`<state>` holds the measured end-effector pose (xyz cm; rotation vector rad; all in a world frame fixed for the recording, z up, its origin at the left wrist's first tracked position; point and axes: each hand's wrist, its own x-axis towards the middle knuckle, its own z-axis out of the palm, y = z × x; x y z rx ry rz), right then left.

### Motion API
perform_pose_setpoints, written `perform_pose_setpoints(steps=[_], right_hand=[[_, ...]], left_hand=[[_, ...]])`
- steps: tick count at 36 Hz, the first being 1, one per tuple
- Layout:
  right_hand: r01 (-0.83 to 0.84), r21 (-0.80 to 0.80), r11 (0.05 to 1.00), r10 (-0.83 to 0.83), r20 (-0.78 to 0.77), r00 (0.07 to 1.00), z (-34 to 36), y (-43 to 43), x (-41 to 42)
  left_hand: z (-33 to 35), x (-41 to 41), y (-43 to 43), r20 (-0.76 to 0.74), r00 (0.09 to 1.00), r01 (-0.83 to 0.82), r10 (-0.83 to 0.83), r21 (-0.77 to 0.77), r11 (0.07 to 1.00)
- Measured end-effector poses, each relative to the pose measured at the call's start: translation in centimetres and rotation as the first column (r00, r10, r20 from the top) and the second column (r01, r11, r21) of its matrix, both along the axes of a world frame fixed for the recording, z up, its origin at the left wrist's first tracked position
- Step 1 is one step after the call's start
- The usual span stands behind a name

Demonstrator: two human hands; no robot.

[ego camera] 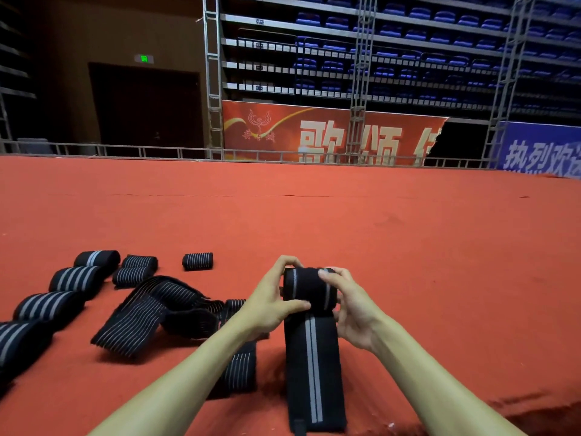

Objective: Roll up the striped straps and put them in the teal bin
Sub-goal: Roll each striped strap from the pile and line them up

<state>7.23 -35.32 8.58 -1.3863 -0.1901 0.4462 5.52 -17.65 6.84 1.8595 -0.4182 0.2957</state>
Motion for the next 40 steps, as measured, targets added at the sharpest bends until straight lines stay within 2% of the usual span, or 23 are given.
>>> perform_pose_setpoints(steps=[3, 8, 10, 13, 15, 20, 25, 30, 34, 37, 40], right_hand=[[0.017, -0.045, 0.999, -0.020, -0.049, 0.999, 0.1, 0.5, 0.1], [0.111, 0.037, 0.993, -0.111, 0.010, 0.994, 0.0, 0.9, 0.3], [0.120, 0.103, 0.987, -0.126, 0.051, 0.991, -0.2, 0.7, 0.4], [0.083, 0.160, 0.984, -0.104, 0.127, 0.987, -0.5, 0.2, 0.4], [0.054, 0.183, 0.982, -0.086, 0.172, 0.981, -0.6, 0.1, 0.4], [0.003, 0.213, 0.977, -0.051, 0.218, 0.975, -0.3, -0.1, 0.4], [0.026, 0.210, 0.977, -0.065, 0.182, 0.981, -0.4, -0.3, 0.3], [-0.085, 0.126, 0.988, 0.075, 0.080, 0.994, -0.5, -0.4, 0.0], [-0.022, 0.115, 0.993, 0.009, 0.112, 0.994, -0.5, -0.4, 0.0], [-0.010, 0.163, 0.987, -0.012, 0.134, 0.991, -0.5, -0.6, 0.1], [-0.045, 0.207, 0.977, 0.011, 0.163, 0.986, -0.7, -0.9, 0.4]], left_hand=[[-0.8, 0.3, 0.0, 0.097, 0.995, -0.040, 0.032, 0.084, 0.996], [-1.3, 0.1, -0.5, 0.099, 0.995, 0.000, -0.006, 0.059, 0.998], [-1.1, -0.1, -0.5, 0.038, 0.999, 0.030, -0.030, 0.006, 1.000], [-0.6, -0.4, -0.7, -0.117, 0.989, 0.064, -0.089, -0.200, 0.978], [-0.3, -0.4, -1.0, -0.218, 0.972, 0.022, -0.092, -0.303, 0.953], [0.2, -0.6, -1.4, -0.391, 0.913, -0.007, -0.120, -0.308, 0.951], [0.5, -0.7, -1.0, -0.358, 0.922, -0.014, -0.149, -0.414, 0.910], [0.0, -1.0, -1.0, -0.273, 0.953, -0.018, -0.129, -0.479, 0.878], [-0.1, -1.1, -1.1, -0.282, 0.941, 0.019, -0.187, -0.507, 0.862], [0.0, -1.1, -1.3, -0.279, 0.950, -0.016, -0.144, -0.501, 0.865], [0.4, -0.9, -1.1, -0.348, 0.931, -0.083, -0.111, -0.498, 0.863]])
